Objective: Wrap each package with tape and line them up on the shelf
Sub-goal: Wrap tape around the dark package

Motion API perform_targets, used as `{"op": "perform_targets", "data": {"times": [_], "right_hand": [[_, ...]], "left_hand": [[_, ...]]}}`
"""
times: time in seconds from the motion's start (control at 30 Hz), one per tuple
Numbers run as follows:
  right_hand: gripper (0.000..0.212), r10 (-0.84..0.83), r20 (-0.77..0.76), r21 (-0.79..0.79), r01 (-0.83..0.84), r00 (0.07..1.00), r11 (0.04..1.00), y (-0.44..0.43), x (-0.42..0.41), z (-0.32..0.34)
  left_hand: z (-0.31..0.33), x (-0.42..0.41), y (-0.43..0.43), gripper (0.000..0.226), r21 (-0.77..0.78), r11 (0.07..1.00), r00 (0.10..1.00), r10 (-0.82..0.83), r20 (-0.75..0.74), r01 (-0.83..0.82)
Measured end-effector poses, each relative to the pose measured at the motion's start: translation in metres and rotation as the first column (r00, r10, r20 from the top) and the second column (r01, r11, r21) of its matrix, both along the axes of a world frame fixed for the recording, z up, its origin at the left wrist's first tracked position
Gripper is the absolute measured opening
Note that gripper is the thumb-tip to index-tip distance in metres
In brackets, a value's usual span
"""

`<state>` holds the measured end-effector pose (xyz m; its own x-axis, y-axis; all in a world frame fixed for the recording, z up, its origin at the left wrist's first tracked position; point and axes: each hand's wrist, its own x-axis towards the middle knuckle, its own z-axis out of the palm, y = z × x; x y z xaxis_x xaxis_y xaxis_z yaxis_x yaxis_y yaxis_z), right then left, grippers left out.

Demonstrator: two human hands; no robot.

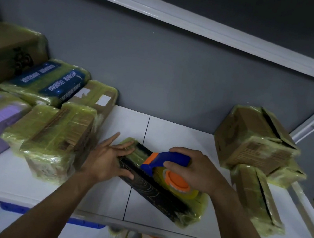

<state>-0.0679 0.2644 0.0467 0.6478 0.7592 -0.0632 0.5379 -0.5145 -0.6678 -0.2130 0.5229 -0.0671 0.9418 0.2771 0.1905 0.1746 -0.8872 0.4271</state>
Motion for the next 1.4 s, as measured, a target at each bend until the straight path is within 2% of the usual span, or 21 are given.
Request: {"op": "perform_targets", "data": {"times": [0.1,0.23,0.43,0.5,0.6,0.8,0.97,1.07,1.13,1.2,1.33,1.4], "right_hand": [[0.028,-0.005,-0.003,0.007,0.005,1.0,1.0,0.012,-0.001,0.0],[0.031,-0.042,-0.025,0.036,0.043,0.999,0.998,0.01,0.0,-0.004],[0.033,-0.035,-0.024,0.029,0.035,0.999,0.999,0.007,0.001,-0.003],[0.038,-0.054,-0.02,0.04,0.055,0.998,0.998,0.005,0.002,0.003],[0.033,-0.08,0.009,0.044,0.079,0.997,0.996,-0.004,0.005,0.014],[0.041,-0.095,-0.044,0.003,0.096,0.994,0.995,-0.022,0.007,0.014],[0.032,-0.071,0.0,-0.03,0.071,0.997,0.997,-0.008,-0.002,-0.001],[0.026,-0.069,-0.006,-0.015,0.069,0.998,0.998,0.001,0.001,-0.001],[0.027,-0.077,-0.016,0.0,0.077,0.997,0.997,0.003,0.004,-0.002],[0.026,-0.079,-0.022,0.007,0.079,0.997,0.997,0.002,0.005,-0.003],[0.014,-0.066,-0.017,0.021,0.066,0.998,0.998,0.0,0.005,-0.004],[0.016,-0.065,-0.01,0.021,0.065,0.998,0.998,0.0,0.004,-0.004]], "left_hand": [[0.005,0.005,0.006,0.116,0.07,0.997,0.996,-0.005,-0.094,0.011],[-0.009,0.009,-0.019,0.129,0.175,0.98,0.996,-0.088,-0.03,0.092],[-0.018,0.011,-0.025,0.111,0.138,0.99,0.998,-0.012,0.064,0.003],[-0.019,0.011,-0.025,0.109,0.138,0.99,0.998,-0.011,0.06,0.003],[-0.018,0.011,-0.024,0.108,0.148,0.989,0.998,-0.015,0.064,0.005],[-0.02,0.013,-0.023,0.108,0.173,0.985,0.996,-0.028,0.082,0.014],[-0.009,0.025,-0.004,0.113,0.145,0.985,0.995,-0.095,-0.026,0.097],[-0.002,0.031,0.003,0.12,0.189,0.979,0.995,-0.069,-0.071,0.081],[-0.004,0.032,-0.002,0.127,0.215,0.973,0.996,-0.076,-0.043,0.084],[-0.011,0.029,-0.015,0.132,0.173,0.978,0.993,-0.12,0.005,0.117],[-0.02,0.025,-0.031,0.119,0.133,0.986,0.994,-0.104,0.032,0.099],[-0.019,0.026,-0.033,0.113,0.105,0.993,0.997,-0.061,0.052,0.055]]}}
